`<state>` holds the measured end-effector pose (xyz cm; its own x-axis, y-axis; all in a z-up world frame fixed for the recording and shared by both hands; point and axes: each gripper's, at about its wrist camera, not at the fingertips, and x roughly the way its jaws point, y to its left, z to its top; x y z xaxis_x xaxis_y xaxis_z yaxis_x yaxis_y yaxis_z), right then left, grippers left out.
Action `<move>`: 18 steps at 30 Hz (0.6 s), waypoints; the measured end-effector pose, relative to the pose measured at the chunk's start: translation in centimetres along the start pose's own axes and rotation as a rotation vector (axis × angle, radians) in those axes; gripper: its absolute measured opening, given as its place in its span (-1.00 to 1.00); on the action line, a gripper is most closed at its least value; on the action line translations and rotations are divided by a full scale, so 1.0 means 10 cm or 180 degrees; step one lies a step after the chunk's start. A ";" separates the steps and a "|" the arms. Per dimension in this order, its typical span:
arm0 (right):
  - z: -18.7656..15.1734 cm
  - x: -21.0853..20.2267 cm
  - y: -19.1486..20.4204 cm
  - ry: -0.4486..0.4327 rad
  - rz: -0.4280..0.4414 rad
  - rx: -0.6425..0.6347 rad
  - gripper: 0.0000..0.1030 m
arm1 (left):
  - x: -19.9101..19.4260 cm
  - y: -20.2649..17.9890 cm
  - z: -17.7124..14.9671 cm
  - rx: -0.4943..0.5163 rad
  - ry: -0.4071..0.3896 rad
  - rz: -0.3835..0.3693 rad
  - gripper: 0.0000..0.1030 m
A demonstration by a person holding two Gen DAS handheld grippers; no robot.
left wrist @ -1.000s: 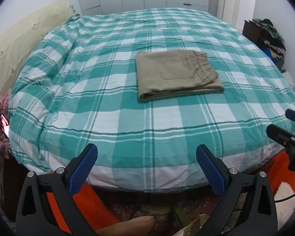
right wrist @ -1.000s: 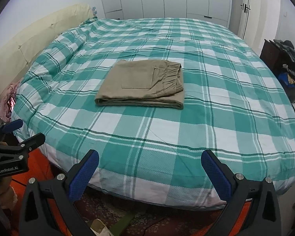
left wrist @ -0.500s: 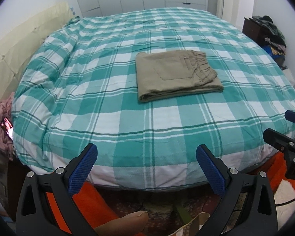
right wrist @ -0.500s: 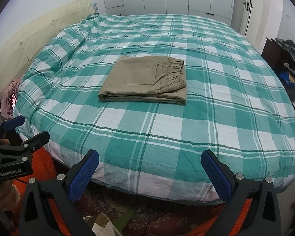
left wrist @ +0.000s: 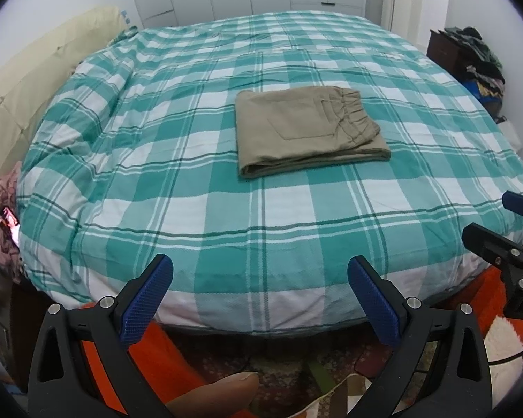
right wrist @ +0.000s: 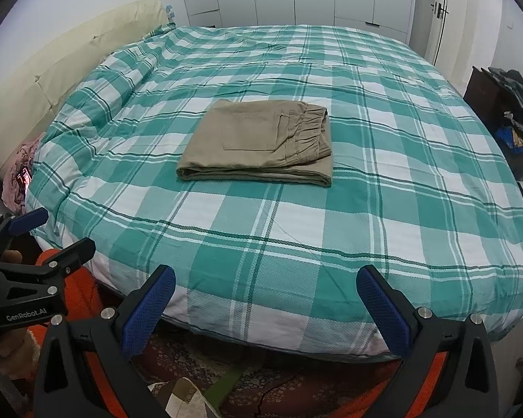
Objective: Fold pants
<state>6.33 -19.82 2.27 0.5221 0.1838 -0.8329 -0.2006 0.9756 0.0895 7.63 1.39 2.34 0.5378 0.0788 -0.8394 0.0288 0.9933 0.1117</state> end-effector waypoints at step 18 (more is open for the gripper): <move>0.02 -0.06 0.02 -0.0053 -0.0019 -0.0034 0.99 | 0.01 -0.04 -0.02 0.0040 0.0015 -0.0012 0.95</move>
<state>6.14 -19.69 2.89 0.5371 0.1799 -0.8241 -0.2062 0.9754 0.0785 7.53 0.98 2.12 0.5337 0.0755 -0.8423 0.0414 0.9925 0.1152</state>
